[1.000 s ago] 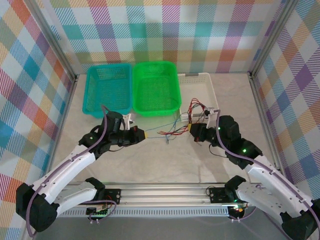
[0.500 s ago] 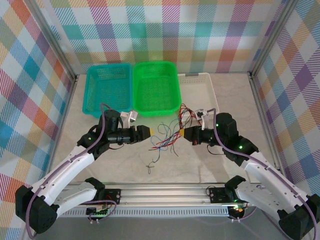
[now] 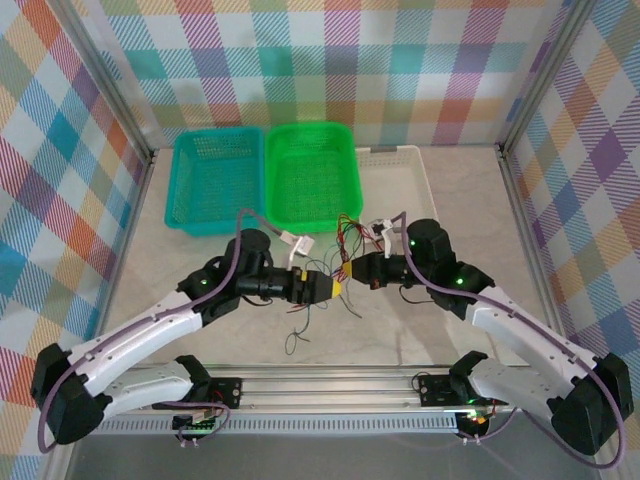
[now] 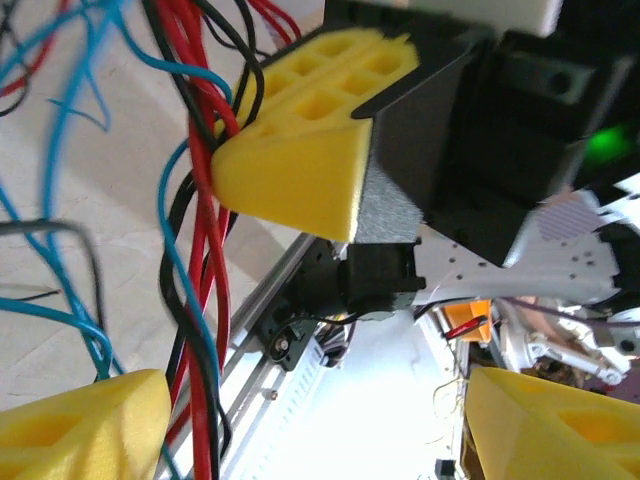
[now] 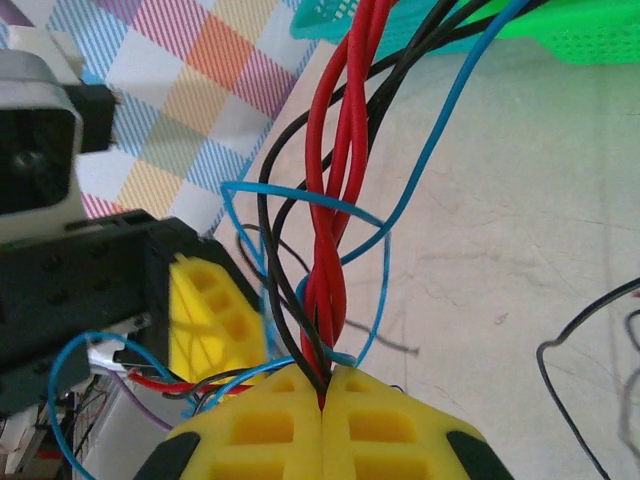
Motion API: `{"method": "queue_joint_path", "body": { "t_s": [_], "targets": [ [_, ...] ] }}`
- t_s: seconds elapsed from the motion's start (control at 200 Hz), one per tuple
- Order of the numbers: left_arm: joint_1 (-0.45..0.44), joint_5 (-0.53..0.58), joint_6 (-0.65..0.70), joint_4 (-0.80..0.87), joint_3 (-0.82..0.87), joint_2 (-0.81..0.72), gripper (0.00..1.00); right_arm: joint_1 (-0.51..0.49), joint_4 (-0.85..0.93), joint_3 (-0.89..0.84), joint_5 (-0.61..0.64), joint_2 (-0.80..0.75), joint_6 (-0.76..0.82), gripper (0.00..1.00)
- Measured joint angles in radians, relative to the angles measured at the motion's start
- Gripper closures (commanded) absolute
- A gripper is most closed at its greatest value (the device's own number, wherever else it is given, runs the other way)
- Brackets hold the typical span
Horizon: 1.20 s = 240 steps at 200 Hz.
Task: Untangle the cables
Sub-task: Untie the cable from multiple cables.
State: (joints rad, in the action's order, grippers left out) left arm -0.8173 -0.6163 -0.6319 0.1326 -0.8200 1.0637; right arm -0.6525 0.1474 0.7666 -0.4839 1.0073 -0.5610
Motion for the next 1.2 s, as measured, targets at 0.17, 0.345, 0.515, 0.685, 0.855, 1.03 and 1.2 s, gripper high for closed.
{"method": "queue_joint_path", "body": {
  "t_s": [0.17,0.345,0.515,0.685,0.855,1.03,1.2],
  "targets": [
    [-0.021,0.059,0.056,0.068,-0.043,0.048,0.68,-0.010,0.000,0.024,0.005,0.003,0.005,1.00],
    [-0.021,0.133,0.092,0.132,-0.062,0.050,1.00,-0.010,0.006,0.025,0.013,-0.012,0.021,1.00],
    [-0.023,0.200,0.095,0.156,-0.062,0.030,1.00,-0.011,0.022,0.025,0.027,-0.017,0.031,1.00],
    [-0.023,0.276,0.095,0.171,-0.062,-0.025,1.00,-0.032,0.073,0.025,0.054,-0.049,0.071,1.00],
    [0.026,0.369,0.075,0.237,-0.060,-0.114,1.00,-0.027,0.175,0.027,0.142,-0.107,0.116,1.00],
    [0.091,0.413,0.056,0.311,-0.058,-0.162,1.00,-0.008,0.246,0.027,0.205,-0.113,0.134,1.00],
    [0.200,0.455,0.050,0.413,-0.064,-0.196,1.00,0.083,0.348,0.027,0.312,-0.139,0.119,1.00]
  ]
}}
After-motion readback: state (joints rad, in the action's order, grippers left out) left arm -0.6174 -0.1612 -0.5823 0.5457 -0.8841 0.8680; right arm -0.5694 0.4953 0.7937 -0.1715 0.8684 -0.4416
